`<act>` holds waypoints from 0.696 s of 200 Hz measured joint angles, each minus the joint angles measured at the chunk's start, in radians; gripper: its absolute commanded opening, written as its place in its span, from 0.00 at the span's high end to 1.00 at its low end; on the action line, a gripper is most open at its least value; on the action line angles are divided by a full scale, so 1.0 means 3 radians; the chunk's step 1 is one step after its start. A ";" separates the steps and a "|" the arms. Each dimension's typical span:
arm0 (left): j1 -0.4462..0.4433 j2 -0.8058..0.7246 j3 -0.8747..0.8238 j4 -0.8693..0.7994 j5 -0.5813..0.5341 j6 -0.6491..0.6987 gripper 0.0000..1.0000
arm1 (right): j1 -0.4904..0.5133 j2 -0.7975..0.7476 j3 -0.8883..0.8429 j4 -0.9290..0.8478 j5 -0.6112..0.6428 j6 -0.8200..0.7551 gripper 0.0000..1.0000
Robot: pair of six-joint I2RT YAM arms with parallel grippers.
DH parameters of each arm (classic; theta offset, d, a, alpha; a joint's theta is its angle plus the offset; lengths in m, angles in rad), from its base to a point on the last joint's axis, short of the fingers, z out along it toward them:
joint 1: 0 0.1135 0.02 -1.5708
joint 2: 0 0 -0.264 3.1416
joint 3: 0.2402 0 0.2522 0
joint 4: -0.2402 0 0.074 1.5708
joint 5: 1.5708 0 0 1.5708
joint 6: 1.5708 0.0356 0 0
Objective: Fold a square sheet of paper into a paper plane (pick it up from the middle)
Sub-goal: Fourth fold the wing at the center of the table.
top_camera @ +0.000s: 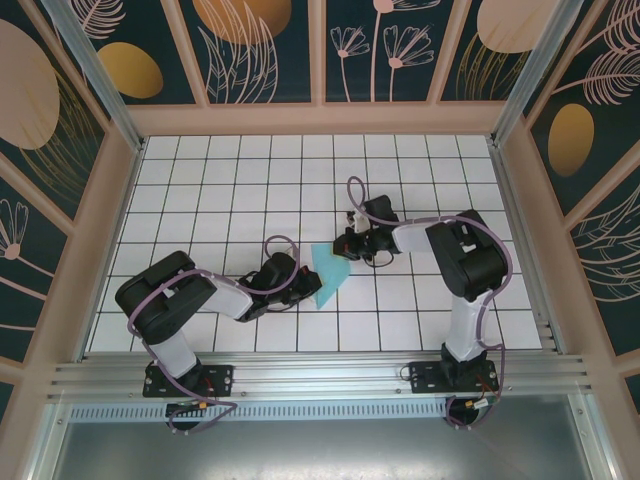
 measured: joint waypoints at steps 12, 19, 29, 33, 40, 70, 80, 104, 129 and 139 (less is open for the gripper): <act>0.0000 0.0000 0.0000 0.0000 0.0000 0.0013 1.00 | -0.0001 0.0003 0.0025 -0.0046 0.0005 -0.0013 0.95; 0.0000 0.0000 0.0000 0.0000 0.0000 0.0018 1.00 | -0.0003 0.0003 0.0041 -0.0070 0.0017 -0.0023 0.95; 0.0000 0.0000 0.0000 0.0000 0.0001 0.0025 1.00 | -0.0008 0.0004 0.0074 -0.0108 0.0046 -0.0027 0.95; 0.0000 0.0000 0.0000 0.0000 0.0000 0.0025 1.00 | -0.0011 0.0005 0.0092 -0.0127 0.0064 -0.0036 0.95; 0.0000 0.0000 0.0000 0.0000 0.0001 0.0025 1.00 | -0.0024 0.0015 0.0126 -0.0151 0.0083 -0.0048 0.95; 0.0000 0.0000 -0.0001 0.0001 0.0001 0.0027 1.00 | -0.0114 0.0120 0.0253 -0.0155 0.0099 -0.0088 0.95; 0.0000 0.0000 -0.0005 0.0008 0.0001 0.0027 1.00 | -0.0134 0.0137 0.0261 -0.0156 0.0058 -0.0089 0.95; 0.0000 0.0003 -0.0015 0.0034 0.0000 0.0027 1.00 | -0.0140 0.0172 0.0290 -0.0160 0.0013 -0.0103 0.95; 0.0000 0.0006 -0.0017 0.0038 0.0001 0.0027 1.00 | -0.0163 0.0205 0.0305 -0.0156 -0.0056 -0.0098 0.95; 0.0000 0.0008 -0.0017 0.0043 0.0001 0.0027 1.00 | -0.0178 0.0209 0.0305 -0.0148 -0.0093 -0.0090 0.95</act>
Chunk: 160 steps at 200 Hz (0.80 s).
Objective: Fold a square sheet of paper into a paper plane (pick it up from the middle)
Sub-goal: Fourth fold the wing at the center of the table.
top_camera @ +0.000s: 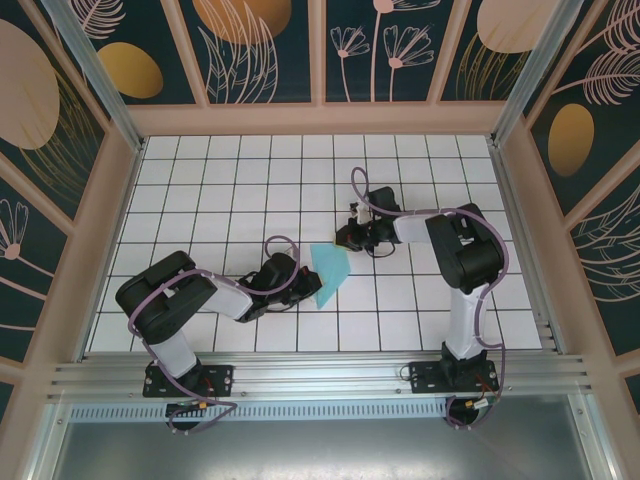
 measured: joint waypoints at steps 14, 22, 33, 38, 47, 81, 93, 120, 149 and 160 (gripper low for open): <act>0.0000 0.0000 0.0000 0.0001 0.0000 0.0000 1.00 | -0.0015 0.0001 0.0003 0.0001 -0.0019 0.0006 0.95; 0.0000 0.0000 0.0000 0.0001 0.0000 0.0000 1.00 | -0.0025 0.0001 0.0013 -0.0010 -0.0015 0.0005 0.95; 0.0000 0.0000 -0.0003 0.0005 0.0000 0.0000 1.00 | -0.0057 0.0001 0.0053 -0.0047 0.0011 0.0003 0.94; 0.0000 0.0000 -0.0004 0.0005 0.0000 0.0000 1.00 | -0.0079 0.0001 0.0075 -0.0065 0.0027 -0.0001 0.94; 0.0000 0.0000 -0.0004 0.0008 0.0000 0.0000 1.00 | -0.0122 0.0001 0.0123 -0.0095 0.0048 -0.0013 0.94; 0.0000 0.0000 -0.0003 0.0008 -0.0001 0.0000 1.00 | -0.0197 -0.0155 0.0141 -0.0127 0.0109 -0.0020 0.94; 0.0000 0.0000 -0.0003 0.0008 0.0000 0.0000 1.00 | -0.0170 -0.0281 0.0069 -0.0122 0.0107 -0.0019 0.93; 0.0000 0.0000 0.0001 0.0005 0.0000 0.0000 1.00 | -0.0020 -0.0496 -0.0125 -0.0094 0.0109 -0.0014 0.94; 0.0000 0.0000 0.0001 0.0004 0.0000 0.0000 1.00 | 0.0221 -0.0514 -0.0338 -0.0031 0.0135 0.0050 0.94; 0.0000 -0.0001 0.0001 0.0004 0.0000 0.0000 1.00 | 0.0291 -0.0512 -0.0418 -0.0004 0.0145 0.0086 0.94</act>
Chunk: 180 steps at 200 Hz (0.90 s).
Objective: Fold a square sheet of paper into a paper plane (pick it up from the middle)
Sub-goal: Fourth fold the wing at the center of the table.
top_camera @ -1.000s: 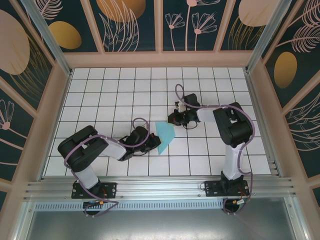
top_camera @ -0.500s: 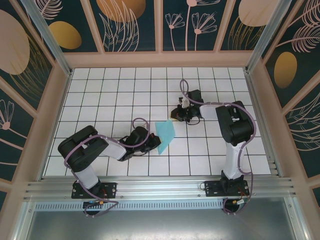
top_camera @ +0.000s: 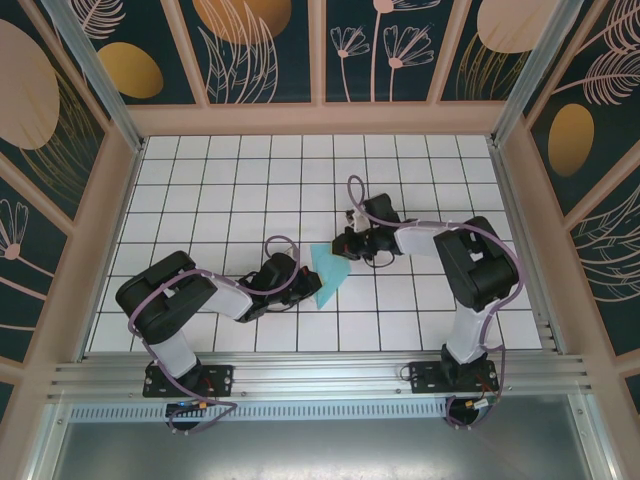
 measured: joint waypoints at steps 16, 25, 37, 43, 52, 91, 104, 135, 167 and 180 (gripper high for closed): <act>0.0000 -0.0001 0.0000 -0.0001 0.0000 0.0000 1.00 | 0.0062 0.0009 -0.0060 0.0031 0.0003 0.0046 0.94; 0.0000 -0.0003 0.0000 -0.0001 -0.0001 0.0000 1.00 | 0.0081 0.0024 -0.0061 0.0053 0.0019 0.0058 0.94; 0.0000 -0.0006 0.0000 -0.0006 -0.0001 0.0000 1.00 | 0.0095 0.0060 -0.0061 0.0084 0.0056 0.0061 0.95; -0.0001 -0.0014 0.0001 -0.0017 -0.0001 0.0000 1.00 | 0.0102 0.0086 -0.0061 0.0089 0.0086 0.0061 0.95; -0.0001 -0.0027 0.0006 -0.0046 -0.0005 0.0011 1.00 | 0.0102 0.0136 -0.0061 0.0106 0.0099 0.0067 0.96; -0.0001 -0.0244 0.0069 -0.0543 -0.0095 0.0114 0.90 | 0.0111 0.0154 -0.0081 0.0198 0.0065 0.0069 0.97; -0.0001 -0.0331 0.0118 -0.0778 -0.0151 0.0172 0.87 | 0.0111 0.0153 -0.0092 0.0221 0.0060 0.0069 0.97; 0.0000 -0.0491 0.0367 -0.1203 -0.0298 0.0351 0.87 | 0.0111 0.0153 -0.0109 0.0262 0.0051 0.0069 0.97; 0.0019 -0.0507 0.0622 -0.1338 -0.0329 0.0538 0.92 | 0.0111 0.0151 -0.0118 0.0277 0.0050 0.0070 0.97; 0.0037 -0.0491 0.0682 -0.1361 -0.0329 0.0586 0.93 | 0.0111 0.0149 -0.0125 0.0287 0.0050 0.0070 0.97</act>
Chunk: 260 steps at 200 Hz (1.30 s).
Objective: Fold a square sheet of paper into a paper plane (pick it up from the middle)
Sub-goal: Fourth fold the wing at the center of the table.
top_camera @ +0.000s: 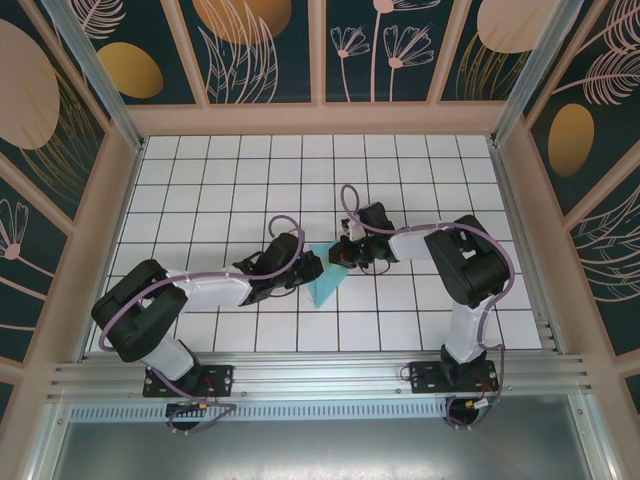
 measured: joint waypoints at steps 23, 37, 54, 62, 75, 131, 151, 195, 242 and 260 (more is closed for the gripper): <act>0.0053 0.0086 0.0037 0.0003 0.0023 0.0052 0.95 | 0.0000 -0.0003 -0.0006 0.0013 0.0001 0.0000 0.97; 0.0099 0.0193 0.0048 0.0011 0.0078 0.0076 0.97 | 0.0000 -0.0003 -0.0006 0.0014 0.0001 0.0000 0.97; 0.0142 0.0329 0.0057 0.0033 0.0163 0.0100 0.97 | 0.0000 -0.0003 -0.0006 0.0015 0.0001 0.0000 0.97; 0.0155 0.0381 0.0058 0.0047 0.0201 0.0104 0.97 | 0.0000 -0.0003 -0.0006 0.0017 0.0001 0.0001 0.97; 0.0165 0.0463 0.0064 0.0094 0.0254 0.0111 0.97 | 0.0000 -0.0003 -0.0006 0.0018 0.0001 0.0001 0.97; 0.0168 0.0563 0.0065 0.0165 0.0294 0.0111 0.98 | 0.0000 -0.0009 -0.0006 0.0019 0.0001 0.0001 0.97; 0.0168 0.0546 0.0019 0.0216 0.0272 0.0109 0.98 | 0.0004 -0.0022 -0.0006 0.0005 0.0014 0.0000 0.96; 0.0168 0.0484 -0.0108 0.0331 0.0239 0.0097 0.98 | 0.0039 -0.0052 -0.0003 -0.0069 0.0019 0.0000 0.96; 0.0168 0.0484 -0.0142 0.0398 0.0237 0.0047 0.99 | 0.0192 -0.0359 -0.0027 -0.0131 0.0078 0.0041 0.96; 0.0168 0.0484 -0.0153 0.0413 0.0235 0.0037 0.99 | 0.0245 -0.0426 -0.0072 -0.0106 0.0108 0.0098 0.97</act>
